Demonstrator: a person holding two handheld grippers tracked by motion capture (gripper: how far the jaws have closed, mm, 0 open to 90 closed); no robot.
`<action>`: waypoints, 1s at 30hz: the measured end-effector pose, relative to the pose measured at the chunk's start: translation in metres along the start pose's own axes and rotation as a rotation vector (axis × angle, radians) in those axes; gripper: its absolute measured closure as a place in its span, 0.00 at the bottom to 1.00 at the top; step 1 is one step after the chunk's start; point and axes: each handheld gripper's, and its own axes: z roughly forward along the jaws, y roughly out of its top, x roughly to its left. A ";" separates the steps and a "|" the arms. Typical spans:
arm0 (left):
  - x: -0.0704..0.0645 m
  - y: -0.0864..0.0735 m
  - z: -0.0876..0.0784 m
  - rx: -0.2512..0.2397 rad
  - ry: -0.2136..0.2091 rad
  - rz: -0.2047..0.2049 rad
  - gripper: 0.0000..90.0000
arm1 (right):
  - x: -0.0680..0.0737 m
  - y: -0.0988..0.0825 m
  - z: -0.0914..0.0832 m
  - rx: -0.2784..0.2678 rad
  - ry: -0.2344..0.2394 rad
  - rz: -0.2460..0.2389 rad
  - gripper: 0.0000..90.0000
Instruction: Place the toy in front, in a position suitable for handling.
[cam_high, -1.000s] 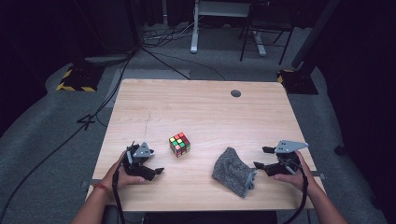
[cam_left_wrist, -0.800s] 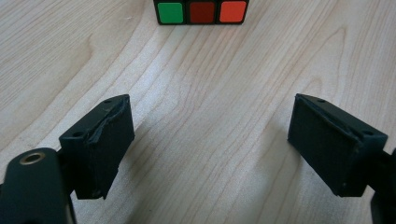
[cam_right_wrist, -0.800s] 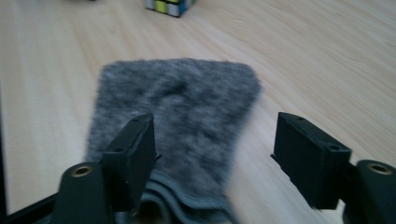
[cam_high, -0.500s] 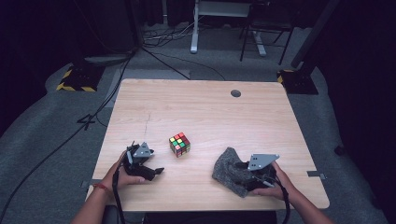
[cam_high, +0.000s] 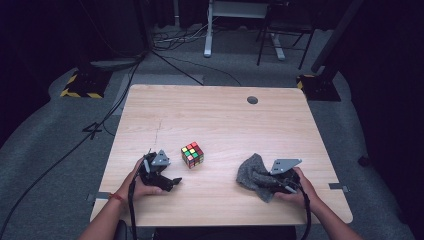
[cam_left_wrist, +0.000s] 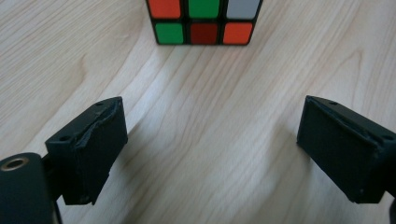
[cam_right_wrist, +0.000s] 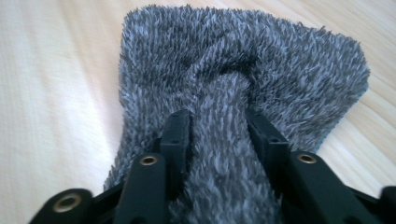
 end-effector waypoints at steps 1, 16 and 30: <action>0.000 0.002 0.002 0.004 -0.006 0.002 0.05 | -0.004 -0.002 -0.002 -0.002 -0.008 0.010 0.73; 0.008 0.046 0.041 0.001 -0.057 0.062 0.08 | -0.045 -0.025 -0.020 -0.026 -0.057 0.130 0.77; 0.003 0.058 0.043 -0.050 -0.118 0.100 0.36 | -0.050 -0.028 -0.023 -0.027 -0.065 0.131 0.77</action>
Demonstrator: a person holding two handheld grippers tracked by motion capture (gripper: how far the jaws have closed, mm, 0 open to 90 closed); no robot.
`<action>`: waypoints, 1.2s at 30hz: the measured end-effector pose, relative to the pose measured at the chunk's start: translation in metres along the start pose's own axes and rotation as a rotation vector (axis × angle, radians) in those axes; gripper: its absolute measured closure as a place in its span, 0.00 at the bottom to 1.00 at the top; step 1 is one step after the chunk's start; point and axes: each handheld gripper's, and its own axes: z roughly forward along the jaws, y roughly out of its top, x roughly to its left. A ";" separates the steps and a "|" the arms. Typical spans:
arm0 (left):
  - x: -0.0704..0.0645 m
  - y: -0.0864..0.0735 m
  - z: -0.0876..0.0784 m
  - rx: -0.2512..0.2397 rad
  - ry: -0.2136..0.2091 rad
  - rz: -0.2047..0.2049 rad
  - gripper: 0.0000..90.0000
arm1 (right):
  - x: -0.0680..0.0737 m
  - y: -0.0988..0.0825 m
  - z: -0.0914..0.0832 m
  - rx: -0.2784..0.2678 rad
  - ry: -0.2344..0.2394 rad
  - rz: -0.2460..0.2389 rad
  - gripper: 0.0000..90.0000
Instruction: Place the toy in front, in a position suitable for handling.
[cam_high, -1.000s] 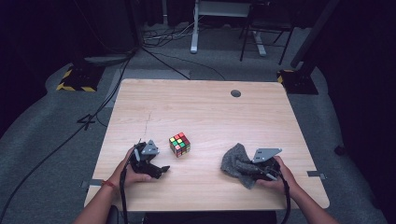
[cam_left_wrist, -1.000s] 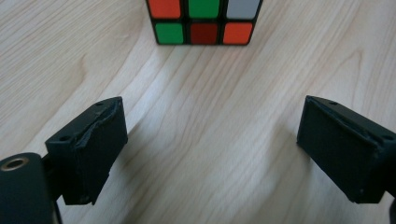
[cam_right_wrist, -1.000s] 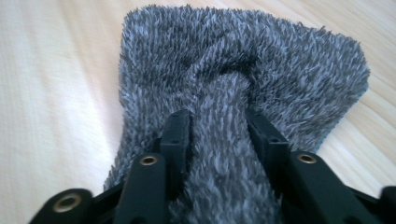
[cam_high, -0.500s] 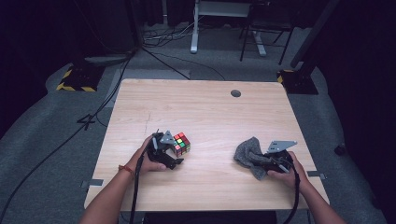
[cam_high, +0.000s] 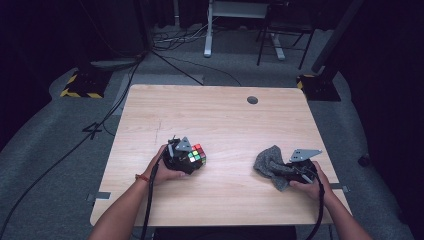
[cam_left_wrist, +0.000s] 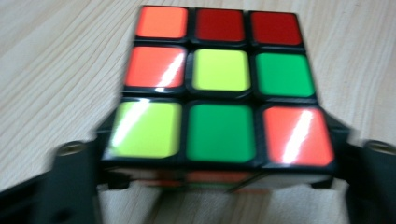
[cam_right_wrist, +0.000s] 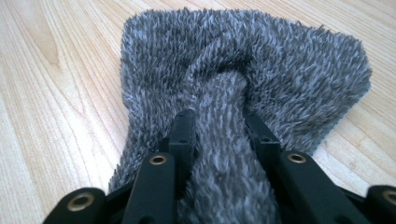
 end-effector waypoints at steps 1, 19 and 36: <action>-0.002 0.001 0.001 0.008 -0.008 0.009 0.37 | 0.000 0.000 0.000 -0.001 -0.003 0.000 0.77; -0.056 0.017 0.014 0.045 -0.187 0.182 0.37 | 0.000 -0.002 0.000 -0.021 0.000 -0.005 0.81; -0.054 0.015 0.014 0.046 -0.215 0.204 0.37 | -0.001 -0.003 0.000 -0.035 0.010 -0.006 0.85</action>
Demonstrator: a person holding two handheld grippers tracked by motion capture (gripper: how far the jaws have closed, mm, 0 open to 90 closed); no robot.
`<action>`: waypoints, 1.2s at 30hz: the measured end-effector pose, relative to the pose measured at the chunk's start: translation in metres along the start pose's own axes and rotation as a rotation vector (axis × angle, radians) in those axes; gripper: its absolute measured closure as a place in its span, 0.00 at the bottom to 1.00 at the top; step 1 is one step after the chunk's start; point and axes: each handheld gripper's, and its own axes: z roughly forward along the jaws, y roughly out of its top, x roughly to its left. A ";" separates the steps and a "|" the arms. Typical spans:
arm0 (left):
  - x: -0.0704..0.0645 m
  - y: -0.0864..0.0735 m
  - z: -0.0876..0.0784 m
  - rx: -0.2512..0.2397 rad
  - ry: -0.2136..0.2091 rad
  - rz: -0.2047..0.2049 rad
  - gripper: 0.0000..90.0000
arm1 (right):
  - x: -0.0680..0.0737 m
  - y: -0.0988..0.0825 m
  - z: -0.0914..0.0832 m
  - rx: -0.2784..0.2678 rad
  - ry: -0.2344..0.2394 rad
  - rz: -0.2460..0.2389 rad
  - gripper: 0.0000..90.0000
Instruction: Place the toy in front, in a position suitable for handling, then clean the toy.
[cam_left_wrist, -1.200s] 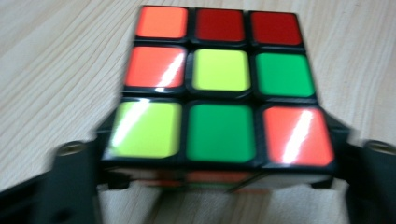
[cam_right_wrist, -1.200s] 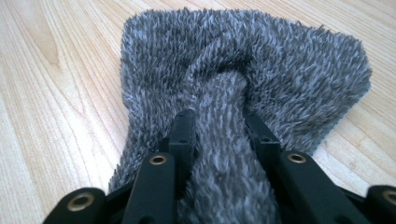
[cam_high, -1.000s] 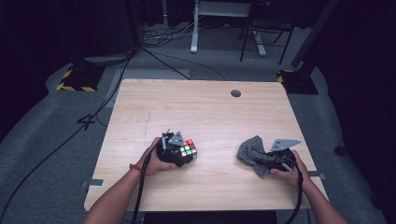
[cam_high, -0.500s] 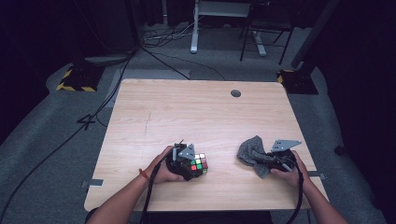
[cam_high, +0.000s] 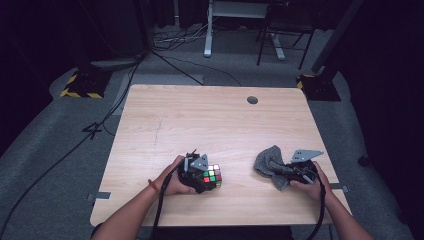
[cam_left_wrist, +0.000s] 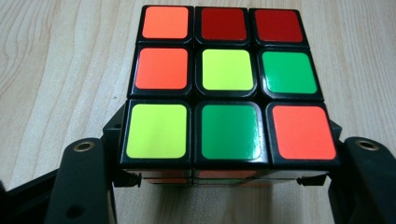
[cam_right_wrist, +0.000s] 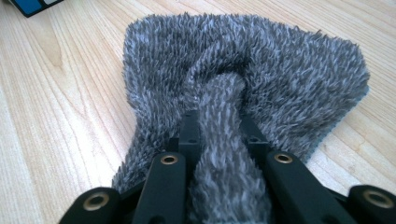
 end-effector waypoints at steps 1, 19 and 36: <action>-0.001 0.000 0.000 -0.003 0.003 0.000 0.37 | 0.000 0.000 0.000 0.000 -0.001 -0.001 0.85; -0.001 0.009 0.002 -0.012 0.009 -0.003 0.38 | 0.003 0.005 -0.012 -0.053 -0.018 0.002 0.87; -0.008 0.039 0.002 -0.010 0.040 0.050 0.38 | 0.033 0.047 -0.016 -0.133 0.033 -0.118 0.87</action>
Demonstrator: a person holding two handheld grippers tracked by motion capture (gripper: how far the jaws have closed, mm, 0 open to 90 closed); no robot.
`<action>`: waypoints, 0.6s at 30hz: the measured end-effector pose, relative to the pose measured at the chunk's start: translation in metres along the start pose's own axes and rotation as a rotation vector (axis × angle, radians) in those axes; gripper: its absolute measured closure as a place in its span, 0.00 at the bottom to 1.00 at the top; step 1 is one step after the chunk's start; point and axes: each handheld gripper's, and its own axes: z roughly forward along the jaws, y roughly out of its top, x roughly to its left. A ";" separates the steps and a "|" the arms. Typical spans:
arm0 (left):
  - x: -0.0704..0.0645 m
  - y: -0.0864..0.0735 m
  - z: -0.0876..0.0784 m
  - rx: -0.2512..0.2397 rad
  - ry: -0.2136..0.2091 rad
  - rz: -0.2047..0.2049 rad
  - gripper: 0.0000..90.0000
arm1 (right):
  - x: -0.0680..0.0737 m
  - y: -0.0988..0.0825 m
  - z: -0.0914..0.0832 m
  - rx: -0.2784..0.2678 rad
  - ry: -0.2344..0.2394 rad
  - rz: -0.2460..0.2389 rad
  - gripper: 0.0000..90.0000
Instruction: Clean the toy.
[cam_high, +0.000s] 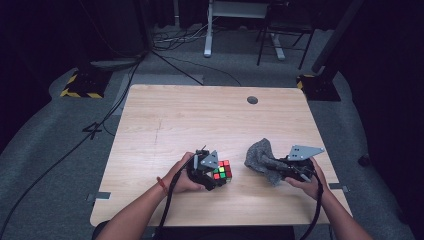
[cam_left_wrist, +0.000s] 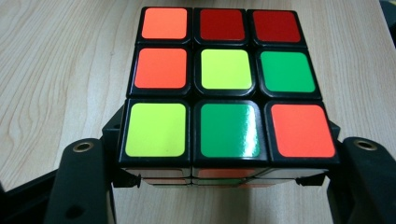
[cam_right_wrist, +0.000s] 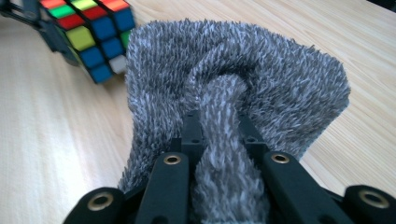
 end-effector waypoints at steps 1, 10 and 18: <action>0.000 0.002 0.001 0.003 0.000 0.002 0.38 | 0.003 0.004 0.002 -0.001 0.007 -0.011 0.87; 0.002 0.016 0.010 0.018 0.003 0.025 0.38 | 0.019 0.029 0.015 -0.005 0.048 -0.071 0.87; 0.005 0.024 0.016 0.002 0.005 0.024 0.38 | 0.028 0.043 0.023 0.003 0.073 -0.100 0.86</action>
